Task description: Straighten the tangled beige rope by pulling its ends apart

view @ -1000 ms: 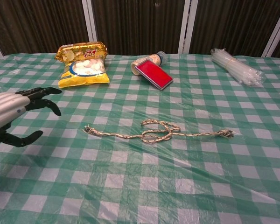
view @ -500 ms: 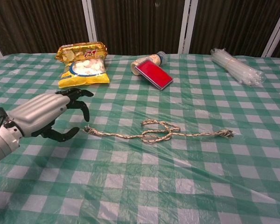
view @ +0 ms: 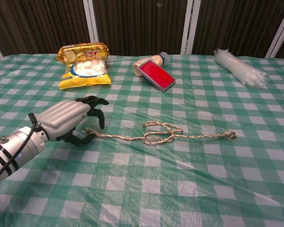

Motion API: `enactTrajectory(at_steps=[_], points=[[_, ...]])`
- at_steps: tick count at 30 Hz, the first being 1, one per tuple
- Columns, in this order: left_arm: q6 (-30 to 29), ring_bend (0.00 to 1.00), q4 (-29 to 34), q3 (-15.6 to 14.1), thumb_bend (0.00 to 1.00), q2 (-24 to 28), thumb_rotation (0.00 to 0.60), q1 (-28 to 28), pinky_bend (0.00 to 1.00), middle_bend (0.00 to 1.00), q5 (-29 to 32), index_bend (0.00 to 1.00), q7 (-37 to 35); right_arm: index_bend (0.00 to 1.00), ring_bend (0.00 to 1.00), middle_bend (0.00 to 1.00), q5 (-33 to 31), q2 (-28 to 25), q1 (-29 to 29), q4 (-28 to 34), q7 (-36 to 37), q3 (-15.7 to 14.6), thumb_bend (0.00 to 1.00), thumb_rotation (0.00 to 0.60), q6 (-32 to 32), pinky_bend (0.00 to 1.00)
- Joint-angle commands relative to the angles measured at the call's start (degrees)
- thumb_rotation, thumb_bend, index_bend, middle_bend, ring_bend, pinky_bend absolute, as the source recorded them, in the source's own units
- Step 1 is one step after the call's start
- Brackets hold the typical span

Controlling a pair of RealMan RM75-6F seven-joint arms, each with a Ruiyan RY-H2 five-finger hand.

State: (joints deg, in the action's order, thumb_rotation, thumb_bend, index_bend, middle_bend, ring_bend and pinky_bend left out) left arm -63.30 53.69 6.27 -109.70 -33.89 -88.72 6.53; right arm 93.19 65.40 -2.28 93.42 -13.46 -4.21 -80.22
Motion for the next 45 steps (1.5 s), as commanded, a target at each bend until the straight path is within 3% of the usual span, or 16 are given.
enactTrajectory(at_steps=[1, 21, 35, 38, 45], points=[[0.07, 0.0, -0.58, -0.26, 0.44, -0.34, 0.6, -0.21, 0.14, 0.09, 0.28, 0.46, -0.26, 0.0, 0.0, 0.0, 0.03, -0.06, -0.01, 0.01, 0.05, -0.04, 0.27, 0.6, -0.01, 0.0], [0.35, 0.0, -3.37, -1.37, 0.44, -1.45, 0.6, -1.13, 0.14, 0.11, 1.81, 0.55, -1.86, 0.0, 0.0, 0.0, -0.22, 0.18, -0.09, -0.05, -0.32, -0.06, 0.27, 0.6, -0.01, 0.0], [-3.36, 0.02, -1.19, -2.96, 0.45, 0.52, 0.6, -0.39, 0.15, 0.14, 0.11, 0.62, -2.73, 0.0, 0.0, 0.0, 2.31, 2.55, -3.52, -1.91, -0.14, 0.85, 0.27, 0.6, 2.54, 0.0], [-3.82, 0.03, -0.6, -3.24, 0.45, 1.02, 0.6, -0.06, 0.15, 0.14, 0.05, 0.62, -2.36, 0.05, 0.0, 0.0, 1.84, 3.39, -6.21, -1.83, -0.06, 2.48, 0.27, 0.6, 5.23, 0.0], [-4.83, 0.02, 0.91, -3.87, 0.44, 2.16, 0.6, 0.75, 0.15, 0.14, -0.11, 0.62, -1.88, 0.33, 0.0, 0.0, -3.72, 7.83, -15.89, -3.84, -3.18, 8.15, 0.27, 0.6, 17.41, 0.0]])
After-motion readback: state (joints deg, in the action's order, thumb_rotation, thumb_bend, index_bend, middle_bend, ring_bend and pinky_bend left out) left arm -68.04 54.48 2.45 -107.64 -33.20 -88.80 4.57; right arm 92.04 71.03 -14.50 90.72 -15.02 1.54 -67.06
